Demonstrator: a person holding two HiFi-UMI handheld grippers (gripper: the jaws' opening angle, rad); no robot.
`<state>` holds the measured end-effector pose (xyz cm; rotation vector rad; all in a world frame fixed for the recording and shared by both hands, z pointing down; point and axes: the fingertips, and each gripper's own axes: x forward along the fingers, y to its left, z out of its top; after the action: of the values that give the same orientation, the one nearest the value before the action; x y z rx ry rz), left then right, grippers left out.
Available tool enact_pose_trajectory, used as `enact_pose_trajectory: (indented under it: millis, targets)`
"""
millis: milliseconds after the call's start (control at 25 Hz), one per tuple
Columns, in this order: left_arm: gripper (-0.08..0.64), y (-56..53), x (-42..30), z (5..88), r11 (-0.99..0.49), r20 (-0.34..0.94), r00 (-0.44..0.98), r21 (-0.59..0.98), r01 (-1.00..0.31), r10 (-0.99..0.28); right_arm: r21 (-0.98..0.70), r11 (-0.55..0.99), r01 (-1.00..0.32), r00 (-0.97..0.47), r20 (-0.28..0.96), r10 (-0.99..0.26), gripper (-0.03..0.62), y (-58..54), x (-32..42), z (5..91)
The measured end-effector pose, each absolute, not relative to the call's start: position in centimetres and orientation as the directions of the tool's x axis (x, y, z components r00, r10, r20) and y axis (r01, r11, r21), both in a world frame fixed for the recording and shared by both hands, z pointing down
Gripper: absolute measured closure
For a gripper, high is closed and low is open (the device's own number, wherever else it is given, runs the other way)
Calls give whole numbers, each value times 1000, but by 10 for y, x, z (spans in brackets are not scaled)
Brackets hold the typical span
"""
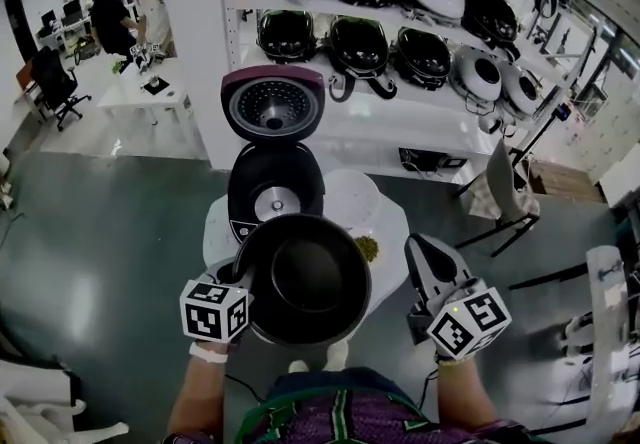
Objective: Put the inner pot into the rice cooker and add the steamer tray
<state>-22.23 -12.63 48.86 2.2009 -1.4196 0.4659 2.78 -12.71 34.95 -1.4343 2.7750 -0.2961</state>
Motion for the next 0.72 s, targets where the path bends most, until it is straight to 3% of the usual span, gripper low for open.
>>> enact_pose_trajectory:
  millis: [720]
  targets:
    - [534, -243, -243, 444, -101, 504, 182, 183, -978, -844, -246, 686, -684, -707, -5, -707, 586, -238, 56, 345]
